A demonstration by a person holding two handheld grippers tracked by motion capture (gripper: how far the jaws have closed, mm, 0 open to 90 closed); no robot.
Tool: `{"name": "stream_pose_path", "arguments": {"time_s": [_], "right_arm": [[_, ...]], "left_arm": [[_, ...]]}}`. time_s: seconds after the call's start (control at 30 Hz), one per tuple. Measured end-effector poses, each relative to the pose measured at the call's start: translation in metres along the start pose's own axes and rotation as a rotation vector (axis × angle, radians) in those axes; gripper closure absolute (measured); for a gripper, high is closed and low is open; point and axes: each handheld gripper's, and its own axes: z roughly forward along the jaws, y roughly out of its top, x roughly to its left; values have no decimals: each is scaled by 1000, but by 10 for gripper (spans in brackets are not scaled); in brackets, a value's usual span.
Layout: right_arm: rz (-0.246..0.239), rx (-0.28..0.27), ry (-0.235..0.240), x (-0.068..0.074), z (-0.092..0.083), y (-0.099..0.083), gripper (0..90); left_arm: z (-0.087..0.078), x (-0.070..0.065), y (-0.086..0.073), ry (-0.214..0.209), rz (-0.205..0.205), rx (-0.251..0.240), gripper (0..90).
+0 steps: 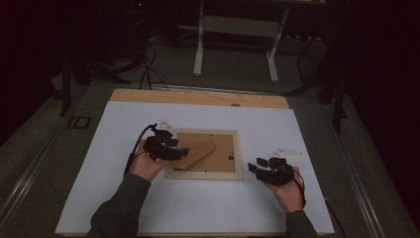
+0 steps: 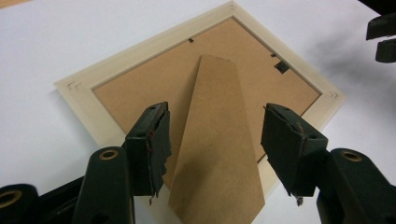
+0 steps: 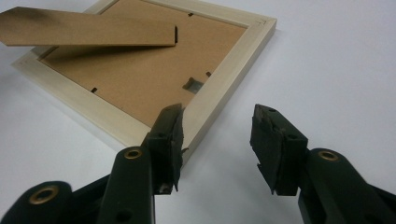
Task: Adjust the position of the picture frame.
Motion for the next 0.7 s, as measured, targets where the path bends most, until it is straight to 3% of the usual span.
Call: {"name": "stream_pose_path", "arguments": {"time_s": [0.7], "right_arm": [[34, -14, 17, -5, -4, 2, 447]], "left_arm": [[31, 4, 18, -105, 23, 106, 369]]}}
